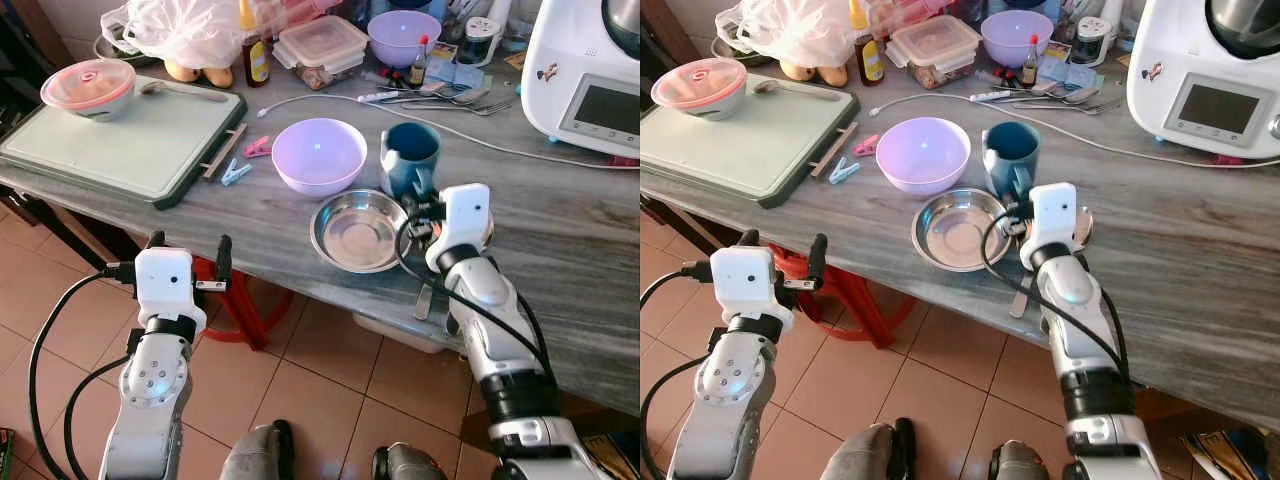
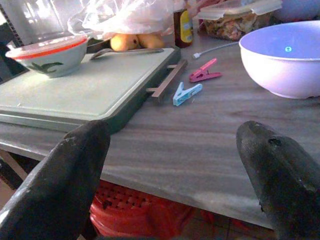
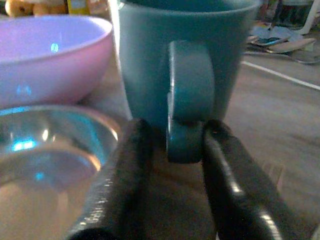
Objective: Setting the table
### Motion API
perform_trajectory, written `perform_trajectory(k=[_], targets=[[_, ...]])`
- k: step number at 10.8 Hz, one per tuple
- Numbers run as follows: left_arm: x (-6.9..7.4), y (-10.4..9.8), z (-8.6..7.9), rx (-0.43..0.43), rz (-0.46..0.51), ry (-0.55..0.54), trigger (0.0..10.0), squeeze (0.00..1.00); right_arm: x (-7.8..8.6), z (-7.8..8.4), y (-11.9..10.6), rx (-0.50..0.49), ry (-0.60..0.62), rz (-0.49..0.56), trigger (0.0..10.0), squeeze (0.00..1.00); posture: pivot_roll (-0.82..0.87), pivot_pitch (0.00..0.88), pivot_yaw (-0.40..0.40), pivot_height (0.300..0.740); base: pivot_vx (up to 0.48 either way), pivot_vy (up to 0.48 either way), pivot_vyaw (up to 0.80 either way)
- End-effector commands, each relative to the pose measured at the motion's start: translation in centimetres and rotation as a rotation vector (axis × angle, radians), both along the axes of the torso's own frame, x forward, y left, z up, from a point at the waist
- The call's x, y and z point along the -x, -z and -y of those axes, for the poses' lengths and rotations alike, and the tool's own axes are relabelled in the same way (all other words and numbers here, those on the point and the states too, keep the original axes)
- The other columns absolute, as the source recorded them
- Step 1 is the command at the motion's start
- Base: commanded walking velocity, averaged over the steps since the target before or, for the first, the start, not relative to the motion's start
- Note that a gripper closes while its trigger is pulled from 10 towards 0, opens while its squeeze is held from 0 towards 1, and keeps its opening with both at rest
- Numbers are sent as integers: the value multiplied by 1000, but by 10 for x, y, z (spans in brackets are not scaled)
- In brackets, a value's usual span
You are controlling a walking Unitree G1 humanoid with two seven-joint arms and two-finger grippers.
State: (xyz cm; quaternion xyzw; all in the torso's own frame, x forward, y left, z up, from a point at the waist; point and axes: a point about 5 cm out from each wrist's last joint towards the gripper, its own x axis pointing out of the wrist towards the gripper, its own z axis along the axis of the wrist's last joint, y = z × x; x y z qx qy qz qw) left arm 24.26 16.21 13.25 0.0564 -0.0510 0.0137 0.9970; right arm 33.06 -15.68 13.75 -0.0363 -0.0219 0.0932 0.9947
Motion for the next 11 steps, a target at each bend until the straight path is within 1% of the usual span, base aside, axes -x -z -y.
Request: perform_trajectory(k=[1,4,6,7,8,9,10,11], targets=[[2,2,-2,-6,-8,-11,10000,0,2,0,0,18,0,1,10000,1000,63,181,62,740,0,0,0],[2,8,-5,18,-24,-33,10000,0,15,2,-11,20,19,81,10000,1000,42,143,55,740,0,0,0],[-1,13,-5,44,-40,-58,10000,0,26,-3,-20,0,18,151,10000,1000,31,109,48,740,0,0,0],[-1,14,-5,45,-46,-63,10000,0,30,-5,-22,-2,13,168,10000,1000,29,100,47,740,0,0,0],[1,18,-5,47,-52,-67,10000,0,37,-10,-21,9,-8,178,10000,1000,23,78,44,740,0,0,0],[0,20,-4,51,-54,-73,10000,0,40,-14,-19,4,-33,169,10000,1000,21,67,41,740,0,0,594],[-4,19,-4,56,-46,-76,10000,0,42,-19,-20,26,-66,183,10000,898,19,53,40,740,0,0,800],[-12,15,-4,58,-27,-88,10000,0,40,-27,-24,47,-106,209,10000,0,19,37,33,740,0,0,800]])
